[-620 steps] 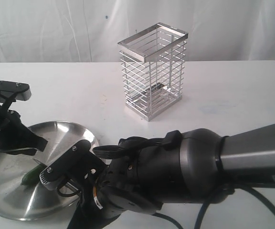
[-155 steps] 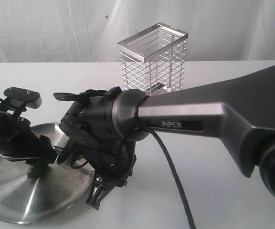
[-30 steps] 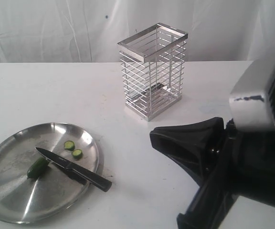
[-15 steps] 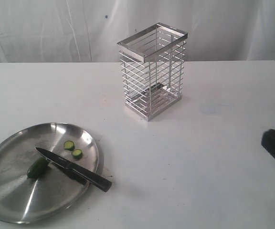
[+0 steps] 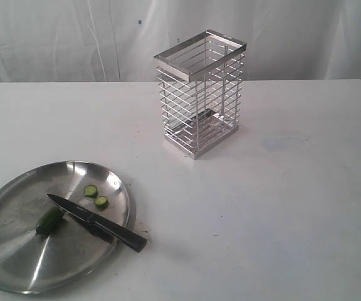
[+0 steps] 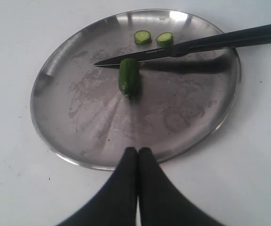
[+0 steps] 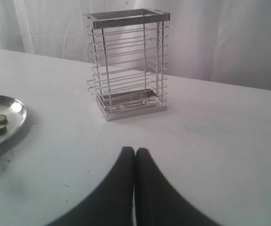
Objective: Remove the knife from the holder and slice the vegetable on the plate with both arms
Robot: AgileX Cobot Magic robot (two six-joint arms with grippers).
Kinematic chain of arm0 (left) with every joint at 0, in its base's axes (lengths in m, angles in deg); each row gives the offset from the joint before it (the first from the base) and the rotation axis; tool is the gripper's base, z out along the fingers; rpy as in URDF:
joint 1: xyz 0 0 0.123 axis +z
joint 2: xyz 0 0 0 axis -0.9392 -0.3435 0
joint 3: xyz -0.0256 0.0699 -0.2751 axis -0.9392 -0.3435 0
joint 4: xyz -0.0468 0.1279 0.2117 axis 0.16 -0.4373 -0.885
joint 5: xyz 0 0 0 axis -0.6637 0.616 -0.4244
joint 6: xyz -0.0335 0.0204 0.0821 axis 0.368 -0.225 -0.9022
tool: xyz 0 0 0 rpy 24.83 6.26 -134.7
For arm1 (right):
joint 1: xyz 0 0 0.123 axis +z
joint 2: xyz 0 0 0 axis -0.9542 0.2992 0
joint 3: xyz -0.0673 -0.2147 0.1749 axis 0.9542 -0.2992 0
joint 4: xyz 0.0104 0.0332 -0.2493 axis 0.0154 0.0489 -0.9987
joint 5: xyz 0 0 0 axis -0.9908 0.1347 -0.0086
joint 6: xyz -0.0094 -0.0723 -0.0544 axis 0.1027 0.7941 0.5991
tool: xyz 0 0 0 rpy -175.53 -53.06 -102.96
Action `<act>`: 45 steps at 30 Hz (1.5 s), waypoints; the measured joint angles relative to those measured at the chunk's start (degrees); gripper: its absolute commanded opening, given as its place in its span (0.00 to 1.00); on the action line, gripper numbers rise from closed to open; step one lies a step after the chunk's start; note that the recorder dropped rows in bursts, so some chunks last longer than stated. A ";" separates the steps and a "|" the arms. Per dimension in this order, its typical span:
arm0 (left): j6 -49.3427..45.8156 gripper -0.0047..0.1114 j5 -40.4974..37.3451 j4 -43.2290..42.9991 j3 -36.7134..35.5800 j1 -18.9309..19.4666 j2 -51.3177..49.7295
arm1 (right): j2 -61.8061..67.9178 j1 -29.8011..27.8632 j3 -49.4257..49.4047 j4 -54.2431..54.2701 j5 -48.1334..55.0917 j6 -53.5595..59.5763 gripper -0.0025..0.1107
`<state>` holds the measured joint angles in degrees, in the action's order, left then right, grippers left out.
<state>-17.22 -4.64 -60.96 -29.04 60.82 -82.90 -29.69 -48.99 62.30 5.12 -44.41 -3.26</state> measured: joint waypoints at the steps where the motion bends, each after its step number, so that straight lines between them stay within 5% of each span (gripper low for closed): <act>1: 0.00 0.04 0.00 0.00 0.00 0.00 0.00 | 0.00 0.00 0.00 0.00 0.87 0.00 0.02; 45: 0.00 0.04 0.10 0.00 0.00 0.00 0.00 | 0.00 0.00 0.00 0.00 4.76 6.68 0.02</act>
<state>-17.22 -4.54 -60.96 -29.04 60.82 -82.90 -29.69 -48.99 62.30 5.12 -39.65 3.43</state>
